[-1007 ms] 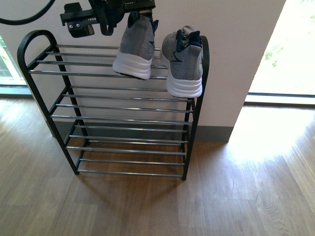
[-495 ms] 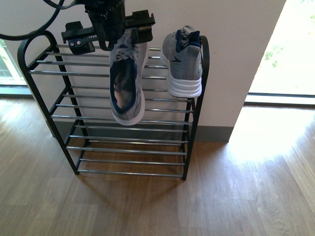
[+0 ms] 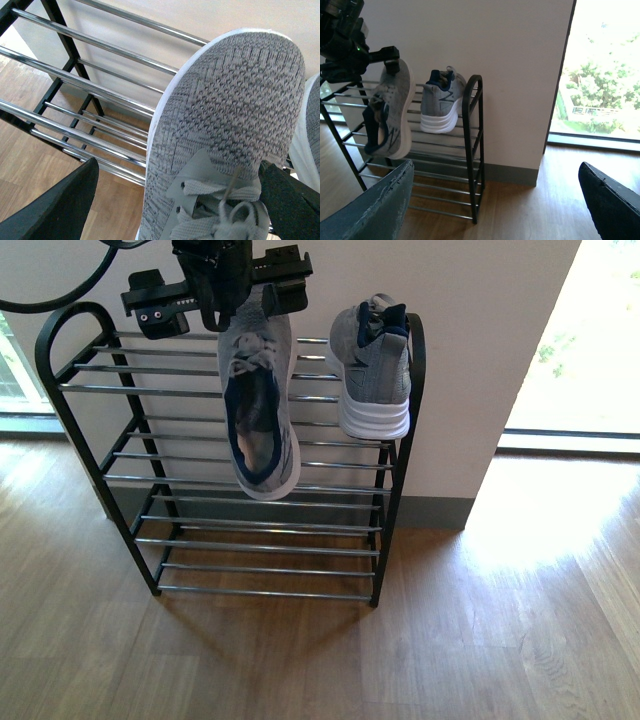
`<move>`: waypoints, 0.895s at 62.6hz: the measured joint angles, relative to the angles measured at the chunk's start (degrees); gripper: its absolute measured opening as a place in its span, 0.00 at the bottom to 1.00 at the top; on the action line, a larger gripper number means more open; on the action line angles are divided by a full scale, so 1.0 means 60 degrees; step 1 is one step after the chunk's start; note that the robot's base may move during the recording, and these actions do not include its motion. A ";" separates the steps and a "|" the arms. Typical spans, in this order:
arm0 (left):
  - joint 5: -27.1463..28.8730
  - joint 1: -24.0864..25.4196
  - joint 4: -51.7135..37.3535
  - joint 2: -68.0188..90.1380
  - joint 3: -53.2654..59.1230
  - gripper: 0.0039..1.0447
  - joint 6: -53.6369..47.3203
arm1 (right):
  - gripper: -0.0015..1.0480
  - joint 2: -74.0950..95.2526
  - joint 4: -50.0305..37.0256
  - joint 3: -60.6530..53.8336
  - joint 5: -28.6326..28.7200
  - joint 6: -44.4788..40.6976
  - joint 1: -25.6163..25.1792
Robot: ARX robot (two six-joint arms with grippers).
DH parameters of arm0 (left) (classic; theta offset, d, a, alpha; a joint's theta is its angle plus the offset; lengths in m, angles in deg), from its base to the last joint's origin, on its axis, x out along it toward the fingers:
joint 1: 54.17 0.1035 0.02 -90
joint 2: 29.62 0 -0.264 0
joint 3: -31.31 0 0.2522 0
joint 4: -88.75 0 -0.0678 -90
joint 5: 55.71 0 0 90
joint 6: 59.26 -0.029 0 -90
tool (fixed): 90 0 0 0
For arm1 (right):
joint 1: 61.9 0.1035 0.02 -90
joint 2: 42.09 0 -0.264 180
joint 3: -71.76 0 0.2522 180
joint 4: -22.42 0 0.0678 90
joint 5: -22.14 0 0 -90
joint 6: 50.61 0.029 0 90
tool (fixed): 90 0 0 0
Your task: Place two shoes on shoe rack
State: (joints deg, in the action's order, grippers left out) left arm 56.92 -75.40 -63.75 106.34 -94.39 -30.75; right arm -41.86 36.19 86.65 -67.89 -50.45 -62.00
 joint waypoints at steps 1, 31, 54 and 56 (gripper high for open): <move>-0.0011 0.0000 0.0044 0.0000 -0.0033 0.91 0.0000 | 0.91 0.0000 0.0000 -0.0004 0.0000 0.0000 0.0000; -0.0044 0.0004 0.0215 0.0033 -0.0324 0.91 0.0007 | 0.91 0.0000 0.0000 -0.0004 0.0000 0.0000 0.0000; 0.0259 0.0488 -0.3581 -0.2732 0.3942 0.91 -0.1450 | 0.91 0.0000 0.0000 0.0000 0.0000 0.0000 0.0000; 0.0193 0.0652 -0.4105 -0.3213 0.4561 0.91 -0.1785 | 0.91 0.0000 0.0000 0.0000 0.0000 0.0000 0.0000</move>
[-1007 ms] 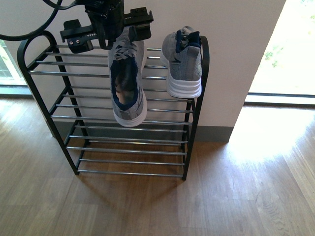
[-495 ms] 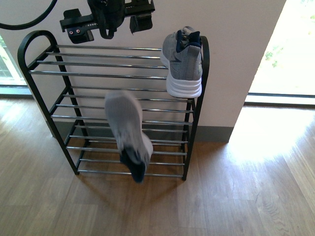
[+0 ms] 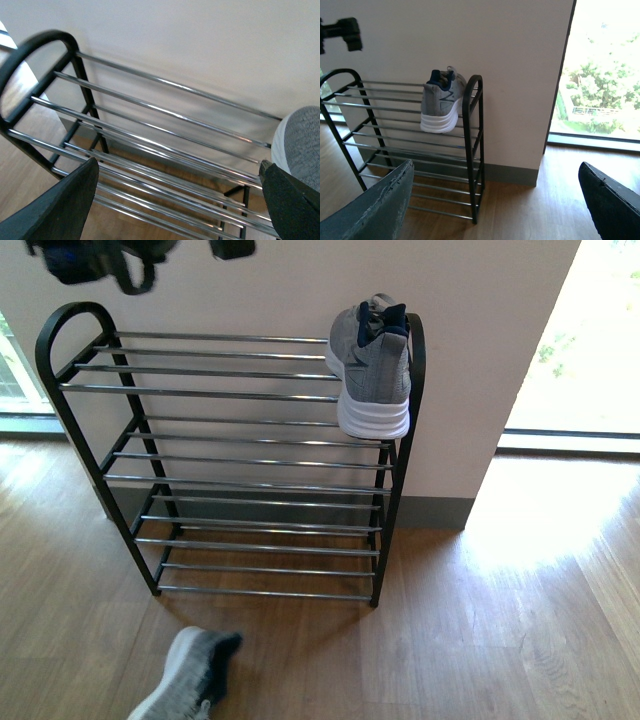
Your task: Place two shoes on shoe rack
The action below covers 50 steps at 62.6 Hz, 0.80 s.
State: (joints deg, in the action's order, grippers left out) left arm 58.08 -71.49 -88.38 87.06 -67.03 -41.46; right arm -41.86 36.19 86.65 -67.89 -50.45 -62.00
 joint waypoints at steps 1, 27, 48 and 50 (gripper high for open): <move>-0.0011 0.0040 -0.0120 -0.0117 0.0153 0.91 -0.0051 | 0.91 0.0000 0.0000 -0.0004 0.0000 0.0000 0.0000; -0.0601 0.0736 -0.3825 -0.4543 0.6390 0.91 -0.1854 | 0.91 0.0000 0.0000 0.0000 0.0000 0.0000 0.0000; -0.0433 0.0987 -0.6215 -0.6324 0.9643 0.91 -0.1974 | 0.91 0.0000 0.0000 0.0000 0.0000 0.0000 0.0000; -0.0426 0.1035 -0.6411 -0.6335 0.9806 0.91 -0.1963 | 0.91 0.0000 0.0000 0.0000 0.0000 0.0000 0.0000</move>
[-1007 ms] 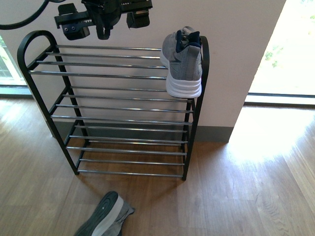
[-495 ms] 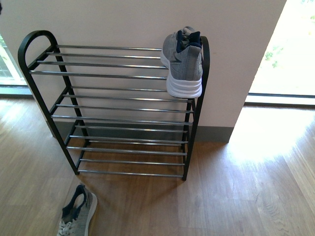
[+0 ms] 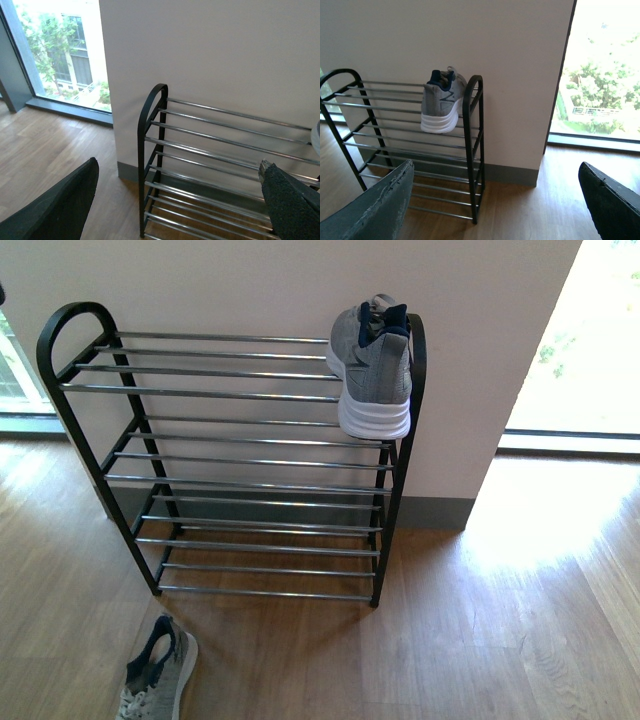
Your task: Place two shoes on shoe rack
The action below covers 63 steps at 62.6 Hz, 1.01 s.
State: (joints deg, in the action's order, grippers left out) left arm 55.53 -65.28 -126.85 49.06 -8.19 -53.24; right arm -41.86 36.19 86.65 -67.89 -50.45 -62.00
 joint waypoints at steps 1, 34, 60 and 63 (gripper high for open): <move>0.0040 0.0004 -0.0055 0.0000 0.0047 0.91 -0.0004 | 0.91 0.0000 0.0000 0.0000 0.0000 0.0000 0.0000; -0.2801 0.1078 -0.0747 -0.2503 0.2754 0.11 -0.0889 | 0.91 0.0000 0.0000 0.0000 0.0000 0.0000 0.0000; -0.3537 0.1818 0.0528 -0.4962 0.3942 0.01 -0.0929 | 0.91 0.0000 0.0000 0.0000 0.0004 0.0000 0.0000; -0.3537 0.1818 0.0787 -0.5278 0.3996 0.01 -0.0929 | 0.91 0.0000 0.0000 0.0000 0.0004 0.0000 0.0000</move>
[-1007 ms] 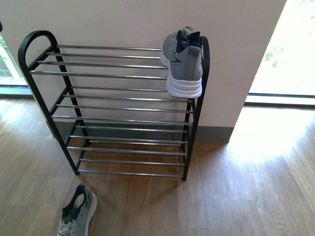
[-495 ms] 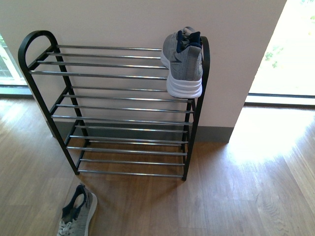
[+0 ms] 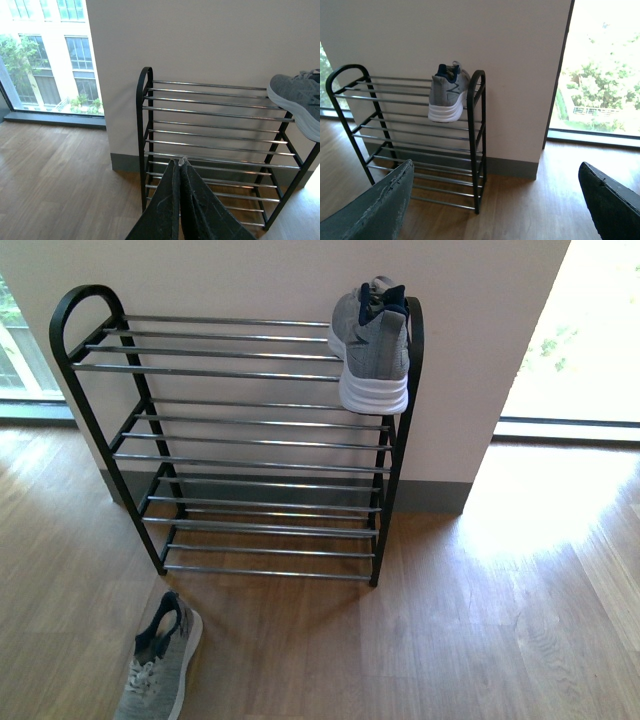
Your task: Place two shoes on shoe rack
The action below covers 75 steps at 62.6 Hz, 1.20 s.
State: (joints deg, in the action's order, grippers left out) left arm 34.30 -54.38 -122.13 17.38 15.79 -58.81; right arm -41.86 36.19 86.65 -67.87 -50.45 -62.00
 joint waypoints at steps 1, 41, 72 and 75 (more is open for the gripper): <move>0.0004 0.0000 0.0131 -0.0153 0.0025 0.01 0.0000 | 0.91 0.0000 0.0000 -0.0004 0.0000 0.0000 0.0000; -0.0004 0.0004 0.4113 -0.4521 0.0164 0.01 0.0000 | 0.91 0.0000 0.0000 -0.0004 -0.0004 0.0000 0.0000; -0.0004 0.0004 0.5741 -0.6131 0.0164 0.01 0.0000 | 0.91 0.0000 0.0000 -0.0004 -0.0004 0.0000 0.0000; 0.0000 0.0004 0.6473 -0.6677 0.0160 0.01 0.0000 | 0.91 -0.0007 0.0000 -0.0004 0.0007 0.0000 0.0000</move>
State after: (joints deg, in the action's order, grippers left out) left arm 34.30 -54.36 -83.29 -22.68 16.75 -58.81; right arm -41.90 36.19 86.63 -67.83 -50.45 -62.00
